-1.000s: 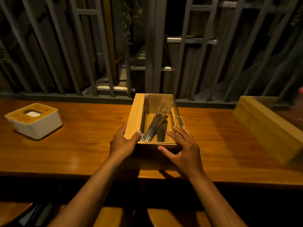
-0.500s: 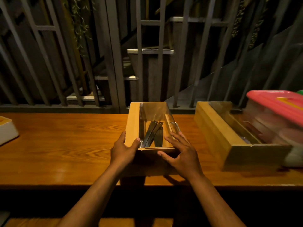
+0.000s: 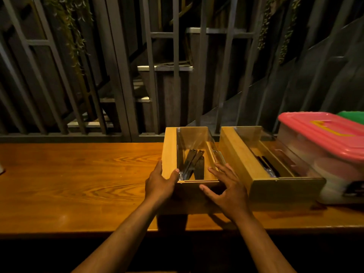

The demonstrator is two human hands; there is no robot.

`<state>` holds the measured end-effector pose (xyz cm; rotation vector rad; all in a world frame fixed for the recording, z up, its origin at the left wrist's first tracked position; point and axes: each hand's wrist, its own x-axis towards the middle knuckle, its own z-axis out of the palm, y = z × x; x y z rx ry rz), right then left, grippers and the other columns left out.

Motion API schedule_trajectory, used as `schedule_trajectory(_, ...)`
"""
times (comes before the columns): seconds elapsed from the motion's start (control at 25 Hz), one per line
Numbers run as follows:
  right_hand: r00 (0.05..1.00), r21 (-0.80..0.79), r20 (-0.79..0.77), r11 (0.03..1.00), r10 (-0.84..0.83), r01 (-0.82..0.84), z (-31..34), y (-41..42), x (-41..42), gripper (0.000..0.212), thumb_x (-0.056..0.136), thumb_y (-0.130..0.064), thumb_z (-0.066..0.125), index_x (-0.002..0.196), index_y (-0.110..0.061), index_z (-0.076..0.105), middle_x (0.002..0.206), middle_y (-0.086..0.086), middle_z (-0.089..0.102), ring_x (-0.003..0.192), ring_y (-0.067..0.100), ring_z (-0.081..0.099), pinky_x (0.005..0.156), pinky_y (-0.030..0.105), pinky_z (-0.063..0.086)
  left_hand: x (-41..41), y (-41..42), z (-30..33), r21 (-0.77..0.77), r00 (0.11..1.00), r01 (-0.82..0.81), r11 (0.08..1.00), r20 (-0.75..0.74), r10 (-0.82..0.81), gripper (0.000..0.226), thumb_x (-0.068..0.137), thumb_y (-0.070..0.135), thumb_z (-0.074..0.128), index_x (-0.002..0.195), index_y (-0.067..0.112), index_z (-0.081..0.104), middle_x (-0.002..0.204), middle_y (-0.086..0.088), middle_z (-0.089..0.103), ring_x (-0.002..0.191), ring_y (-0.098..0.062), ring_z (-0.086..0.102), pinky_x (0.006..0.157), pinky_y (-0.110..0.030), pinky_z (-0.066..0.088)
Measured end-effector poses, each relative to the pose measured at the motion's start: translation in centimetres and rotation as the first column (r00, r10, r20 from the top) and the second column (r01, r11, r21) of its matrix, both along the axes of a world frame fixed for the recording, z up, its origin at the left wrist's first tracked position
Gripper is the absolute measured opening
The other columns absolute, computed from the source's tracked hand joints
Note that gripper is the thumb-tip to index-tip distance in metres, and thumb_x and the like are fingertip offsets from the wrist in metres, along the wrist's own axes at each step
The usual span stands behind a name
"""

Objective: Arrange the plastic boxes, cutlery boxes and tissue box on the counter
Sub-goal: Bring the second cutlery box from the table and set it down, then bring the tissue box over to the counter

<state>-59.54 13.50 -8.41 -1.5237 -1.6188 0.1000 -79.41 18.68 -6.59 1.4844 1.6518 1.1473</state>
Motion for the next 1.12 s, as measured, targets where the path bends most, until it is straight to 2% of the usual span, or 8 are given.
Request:
schedule_trajectory(0.16, 1.0, 0.012, -0.027, 1.0, -0.011, 0.011, -0.2, 0.0, 1.6, 0.061, 0.071, -0.056, 0.071, 0.127, -0.034, 0.059, 0.143, -0.007, 0.05, 0.141, 0.018, 0.033, 0.111, 0.05, 0.037, 1.9, 0.2, 0.1, -0.001, 1.0, 0.021, 1.0, 0.014, -0.021, 0.074, 0.087, 0.048, 0.064, 0.149, 0.025, 0.031, 0.144, -0.007, 0.048, 0.127, -0.032, 0.048, 0.098, -0.048, 0.049)
schedule_trajectory(0.44, 1.0, 0.01, -0.021, 1.0, -0.013, 0.013, -0.2, 0.1, 2.1, 0.062, 0.071, -0.058, 0.069, 0.128, -0.035, 0.059, 0.143, -0.007, 0.049, 0.14, 0.018, 0.033, 0.111, 0.05, 0.036, 2.6, -0.4, 0.2, 0.052, 1.0, 0.018, 0.999, -0.009, -0.018, 0.064, 0.092, 0.044, 0.058, 0.147, 0.021, 0.035, 0.141, -0.007, 0.05, 0.125, -0.031, 0.05, 0.091, -0.041, 0.049)
schedule_trajectory(0.56, 0.999, -0.013, 0.007, 0.999, -0.037, 0.037, 0.1, -0.2, 1.9, 0.064, 0.071, -0.063, 0.064, 0.128, -0.036, 0.058, 0.144, -0.008, 0.049, 0.14, 0.018, 0.033, 0.11, 0.051, 0.036, 2.2, -1.3, 0.1, 0.038, 0.996, 0.036, 0.999, -0.084, -0.033, 0.062, 0.095, 0.047, 0.049, 0.149, 0.024, 0.03, 0.145, -0.006, 0.048, 0.127, -0.031, 0.049, 0.093, -0.042, 0.049)
schedule_trajectory(0.68, 0.985, -0.05, 0.107, 0.989, -0.132, 0.138, 1.1, -0.6, 0.2, 0.059, 0.077, -0.064, 0.059, 0.129, -0.037, 0.056, 0.145, -0.007, 0.048, 0.142, 0.019, 0.029, 0.115, 0.052, 0.025, 0.1, -2.5, 0.4, 0.043, 0.979, 0.053, 0.998, -0.197, -0.044, 0.055, 0.096, 0.045, 0.049, 0.146, 0.026, 0.037, 0.14, -0.003, 0.054, 0.118, -0.028, 0.057, 0.089, -0.041, 0.054)
schedule_trajectory(0.8, 0.958, -0.045, 0.238, 0.984, -0.159, 0.174, 2.5, -0.6, -4.2, 0.049, 0.087, -0.056, 0.052, 0.132, -0.037, 0.053, 0.147, -0.007, 0.047, 0.144, 0.02, 0.027, 0.118, 0.055, 0.012, -4.3, -4.0, 1.7, 0.179, 0.889, 0.045, 0.983, -0.456, 0.042, 0.048, 0.093, 0.047, 0.052, 0.138, 0.031, 0.049, 0.128, 0.0, 0.065, 0.104, -0.023, 0.064, 0.082, -0.034, 0.053)
schedule_trajectory(0.88, 0.961, -0.03, 0.263, 0.995, -0.086, 0.097, 3.3, -0.4, -8.9, 0.045, 0.09, -0.053, 0.05, 0.132, -0.036, 0.053, 0.147, -0.006, 0.047, 0.144, 0.021, 0.028, 0.118, 0.057, 0.01, -8.7, -5.0, 2.2, 0.268, 0.81, 0.045, 0.962, -0.573, 0.121, 0.049, 0.091, 0.047, 0.052, 0.138, 0.032, 0.049, 0.134, 0.002, 0.06, 0.116, -0.02, 0.058, 0.09, -0.037, 0.051)
schedule_trajectory(0.96, 0.965, -0.012, 0.263, 1.0, 0.007, -0.004, 3.8, -0.5, -14.4, 0.045, 0.091, -0.053, 0.049, 0.132, -0.035, 0.054, 0.146, -0.006, 0.048, 0.143, 0.021, 0.029, 0.117, 0.056, 0.013, -14.0, -5.9, 2.3, 0.307, 0.741, 0.011, 0.952, -0.641, 0.198, 0.051, 0.091, 0.047, 0.051, 0.139, 0.032, 0.046, 0.138, 0.001, 0.056, 0.126, -0.02, 0.05, 0.097, -0.039, 0.047)
schedule_trajectory(1.12, 0.946, 0.015, 0.294, 0.989, 0.137, -0.148, 4.5, -0.4, -26.3, 0.047, 0.088, -0.055, 0.046, 0.13, -0.035, 0.056, 0.144, -0.005, 0.051, 0.14, 0.022, 0.034, 0.114, 0.053, 0.02, -26.3, -8.9, 2.0, 0.365, 0.638, -0.086, 0.927, -0.694, 0.332, 0.051, 0.089, 0.044, 0.054, 0.137, 0.028, 0.049, 0.136, -0.004, 0.057, 0.128, -0.029, 0.047, 0.101, -0.044, 0.042)
